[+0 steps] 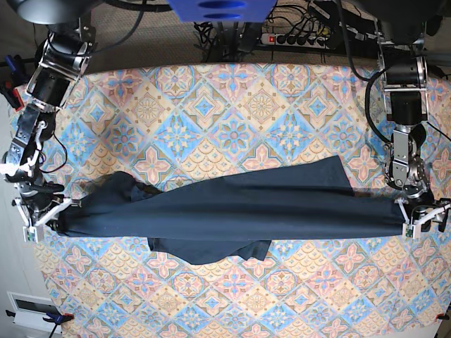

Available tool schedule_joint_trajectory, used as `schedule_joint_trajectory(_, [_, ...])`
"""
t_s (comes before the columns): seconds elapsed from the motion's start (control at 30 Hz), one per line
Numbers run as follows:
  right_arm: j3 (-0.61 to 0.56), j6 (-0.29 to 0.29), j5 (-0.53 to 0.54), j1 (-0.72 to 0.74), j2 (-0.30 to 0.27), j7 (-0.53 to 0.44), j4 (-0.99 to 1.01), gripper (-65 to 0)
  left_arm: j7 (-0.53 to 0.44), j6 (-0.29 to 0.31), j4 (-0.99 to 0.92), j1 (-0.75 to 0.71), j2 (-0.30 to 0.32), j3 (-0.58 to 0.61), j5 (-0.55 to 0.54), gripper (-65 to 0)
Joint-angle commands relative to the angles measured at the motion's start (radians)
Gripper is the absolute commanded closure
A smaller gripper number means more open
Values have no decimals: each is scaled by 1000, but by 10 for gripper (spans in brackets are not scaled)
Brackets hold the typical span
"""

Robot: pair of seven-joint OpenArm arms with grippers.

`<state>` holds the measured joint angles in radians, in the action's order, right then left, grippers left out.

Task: Layout the t-shirt on the table in an organized manner, then fold the t-shirt properly
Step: 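Release the shirt with the left gripper and move it back over the shirt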

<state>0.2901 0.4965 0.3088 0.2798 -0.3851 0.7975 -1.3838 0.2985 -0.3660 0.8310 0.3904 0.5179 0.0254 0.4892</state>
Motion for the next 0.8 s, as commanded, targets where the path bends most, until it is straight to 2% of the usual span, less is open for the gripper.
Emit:
schedule_joint_trajectory(0.0, [-19,26,10,29,-19,-22,-22,-8,-14,-29,20,22,15,-5,-2,-307])
schedule_joint_trajectory(0.07, [-64,78,10,51,-19,-22,-21,-8,-9,-28,20,11,-11,-6,-42,-319])
schedule_joint_trajectory(0.1, [-82,86,8,57,-19,-22,-21,-7,17,-28,20,2,-14,-6,-67,-353])
schedule_joint_trajectory(0.2, [-102,86,5,77,-19,-22,-10,-7,98,-20,20,-9,-15,0,-165,-483])
schedule_joint_trajectory(0.3, [-102,86,5,105,-19,-22,-10,-7,101,42,20,-17,-9,0,-263,-548])
schedule_joint_trajectory(0.4, [-102,86,5,124,-19,-22,-9,-7,103,68,27,-23,0,-5,-369,-548])
schedule_joint_trajectory(0.47, [-104,84,5,137,-19,-22,-7,-7,133,75,109,-58,17,-2,-455,-548])
schedule_joint_trajectory(0.6, [-96,84,-79,137,-19,-31,54,-7,273,88,460,-245,44,-5,-627,-548])
schedule_joint_trajectory(0.73, [-65,84,-142,175,-19,-31,68,-7,400,88,776,-416,37,-2,-739,-548])
schedule_joint_trajectory(0.77, [-68,84,-142,175,-19,-30,68,-7,422,88,836,-453,17,-2,-751,-548])
